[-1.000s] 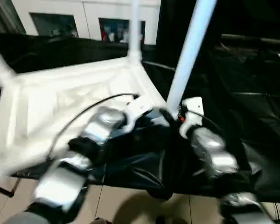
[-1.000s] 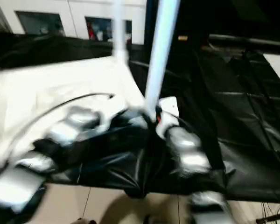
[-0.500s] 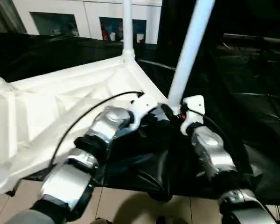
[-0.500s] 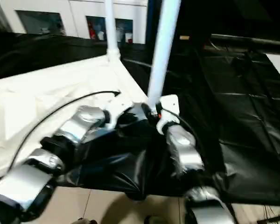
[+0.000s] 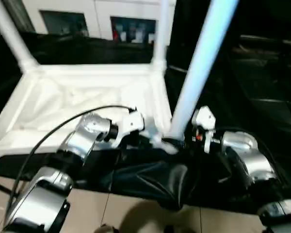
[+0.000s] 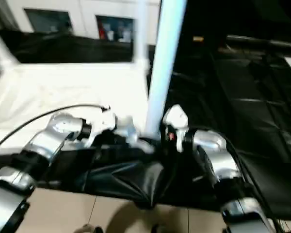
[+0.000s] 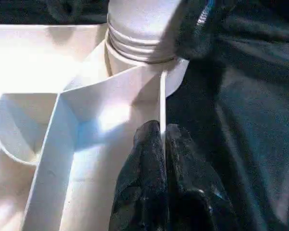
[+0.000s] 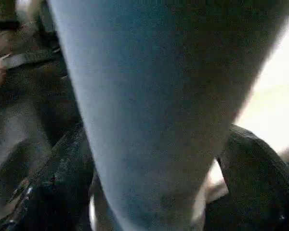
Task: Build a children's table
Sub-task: Rotate leg to tighten
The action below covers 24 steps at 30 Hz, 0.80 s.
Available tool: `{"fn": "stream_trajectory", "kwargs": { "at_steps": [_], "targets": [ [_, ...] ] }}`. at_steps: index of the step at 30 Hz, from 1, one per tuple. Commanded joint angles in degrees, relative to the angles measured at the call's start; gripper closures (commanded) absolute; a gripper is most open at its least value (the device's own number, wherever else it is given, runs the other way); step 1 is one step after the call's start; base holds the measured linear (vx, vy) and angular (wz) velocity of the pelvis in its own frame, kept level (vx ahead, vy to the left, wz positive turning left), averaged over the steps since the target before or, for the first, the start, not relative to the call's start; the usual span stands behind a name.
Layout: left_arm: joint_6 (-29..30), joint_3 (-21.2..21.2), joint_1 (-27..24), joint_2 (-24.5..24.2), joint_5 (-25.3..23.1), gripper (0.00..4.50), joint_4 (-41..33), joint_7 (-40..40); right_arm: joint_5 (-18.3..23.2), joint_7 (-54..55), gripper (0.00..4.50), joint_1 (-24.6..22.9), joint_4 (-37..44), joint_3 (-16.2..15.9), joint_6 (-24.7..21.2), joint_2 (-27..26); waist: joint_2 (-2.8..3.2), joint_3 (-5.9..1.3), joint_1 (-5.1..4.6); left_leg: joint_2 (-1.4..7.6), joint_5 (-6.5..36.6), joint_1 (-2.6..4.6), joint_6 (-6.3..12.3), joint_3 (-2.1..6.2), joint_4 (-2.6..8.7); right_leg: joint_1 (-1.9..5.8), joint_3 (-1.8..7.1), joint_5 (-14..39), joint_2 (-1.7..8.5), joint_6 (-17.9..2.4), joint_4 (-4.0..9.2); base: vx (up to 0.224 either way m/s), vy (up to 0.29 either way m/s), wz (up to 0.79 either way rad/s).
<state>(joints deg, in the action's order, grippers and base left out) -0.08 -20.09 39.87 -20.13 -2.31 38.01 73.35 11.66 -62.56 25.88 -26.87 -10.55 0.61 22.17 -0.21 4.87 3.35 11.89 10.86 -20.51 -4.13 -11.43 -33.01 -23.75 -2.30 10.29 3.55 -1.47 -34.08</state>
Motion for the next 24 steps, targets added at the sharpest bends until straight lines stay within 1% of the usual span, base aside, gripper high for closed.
{"fn": "stream_trajectory", "kwargs": {
  "at_steps": [1,3,4,5,7,10,12,13,14,17,22,24],
  "targets": [
    [-0.70,-1.45,-1.24,-0.16,0.55,4.50,-0.68,2.45,1.13,-3.08,0.59,-0.80,1.64,-1.25,-0.73,1.67,-0.45,-3.53,-0.26,1.70,8.68,0.47,5.73,0.23,3.31,3.11,2.31,7.15,3.66,-14.94,3.35,0.000,0.000,0.00],
    [-0.85,-0.85,-1.18,-0.45,0.23,4.50,-0.39,2.42,0.87,-4.54,0.59,-0.89,1.92,-1.87,-1.16,2.41,-0.54,-3.56,-0.21,1.53,8.62,0.27,5.17,0.29,3.28,3.27,2.38,8.23,3.74,-14.04,3.41,0.000,0.000,0.00],
    [-0.85,-0.65,-1.31,-0.73,0.14,4.50,-0.73,2.52,0.76,-5.39,0.59,-0.91,2.11,-1.87,-1.64,2.61,-0.70,-3.59,-0.28,1.47,8.40,0.21,5.19,0.30,3.27,3.29,2.36,8.16,3.68,-13.84,3.38,0.000,0.000,0.00],
    [-0.79,-0.40,-1.43,-1.06,0.05,4.50,-1.09,2.53,0.56,-6.18,0.59,-0.91,2.24,-1.76,-2.12,2.73,-0.72,-3.61,-0.31,1.39,7.99,0.07,5.24,0.39,3.25,3.40,2.32,8.08,3.68,-13.62,3.32,0.000,0.000,0.00],
    [-0.62,-0.30,-1.44,-1.18,0.12,4.50,-1.25,2.62,0.36,-6.18,0.59,-0.89,2.24,-1.65,-2.21,2.64,-0.73,-3.65,-0.37,1.34,7.20,0.11,5.47,0.34,3.15,3.31,2.33,7.64,3.64,-13.46,3.33,0.000,0.000,0.00],
    [-0.53,-0.35,-1.40,-1.24,0.32,4.50,-1.42,2.51,0.50,-5.82,0.96,-0.59,1.78,-1.20,-2.33,2.23,-0.75,-3.71,-0.37,1.34,6.42,0.13,5.67,0.34,3.10,3.27,2.30,6.77,3.59,-13.63,3.20,0.000,0.000,0.00],
    [-0.52,-0.40,-1.42,-1.28,0.44,4.50,-1.50,2.50,0.81,-5.65,1.02,-0.44,1.71,-0.98,-2.35,2.04,-0.80,-3.68,-0.38,1.32,6.26,0.06,5.75,0.33,3.09,3.28,2.29,6.45,3.56,-13.71,3.18,0.000,0.000,0.00],
    [-0.51,-0.39,-1.47,-1.23,0.46,4.50,-1.55,2.49,1.42,-5.79,1.20,-0.32,1.82,-0.83,-2.73,1.89,-0.74,-3.69,-0.36,1.34,6.28,0.13,5.86,0.32,3.09,3.24,2.25,6.44,3.53,-13.79,3.17,0.000,0.000,0.00],
    [-0.51,-0.39,-1.47,-1.23,0.46,4.50,-1.55,2.49,1.43,-5.80,1.20,-0.32,1.83,-0.83,-2.74,1.89,-0.74,-3.69,-0.34,1.34,6.21,0.12,5.89,0.34,3.10,3.28,2.25,6.37,3.52,-13.83,3.15,0.000,0.000,0.00],
    [-0.48,-0.33,-1.54,-1.14,0.48,4.50,-1.59,2.54,1.72,-6.28,1.52,-0.45,2.05,-1.01,-2.92,2.07,-0.73,-3.72,-0.32,1.37,6.25,0.17,5.89,0.31,3.07,3.26,2.25,6.34,3.56,-13.91,3.14,0.000,0.000,0.00],
    [-0.15,-0.38,-1.69,-1.20,0.53,4.50,-1.79,2.67,1.78,-7.27,1.76,-0.99,2.60,-0.66,-3.61,2.04,-0.75,-3.76,-0.27,1.33,5.79,0.08,6.06,0.30,3.00,3.31,2.24,5.38,3.54,-14.02,3.01,0.000,0.000,0.00],
    [-0.11,-0.46,-1.80,-1.28,0.52,4.50,-1.87,2.72,1.72,-7.18,1.80,-1.25,2.75,-0.66,-3.69,1.96,-0.65,-3.76,-0.26,1.33,5.76,0.11,6.07,0.29,2.99,3.30,2.22,5.28,3.52,-14.06,3.02,0.000,0.000,0.00]
  ]
}}
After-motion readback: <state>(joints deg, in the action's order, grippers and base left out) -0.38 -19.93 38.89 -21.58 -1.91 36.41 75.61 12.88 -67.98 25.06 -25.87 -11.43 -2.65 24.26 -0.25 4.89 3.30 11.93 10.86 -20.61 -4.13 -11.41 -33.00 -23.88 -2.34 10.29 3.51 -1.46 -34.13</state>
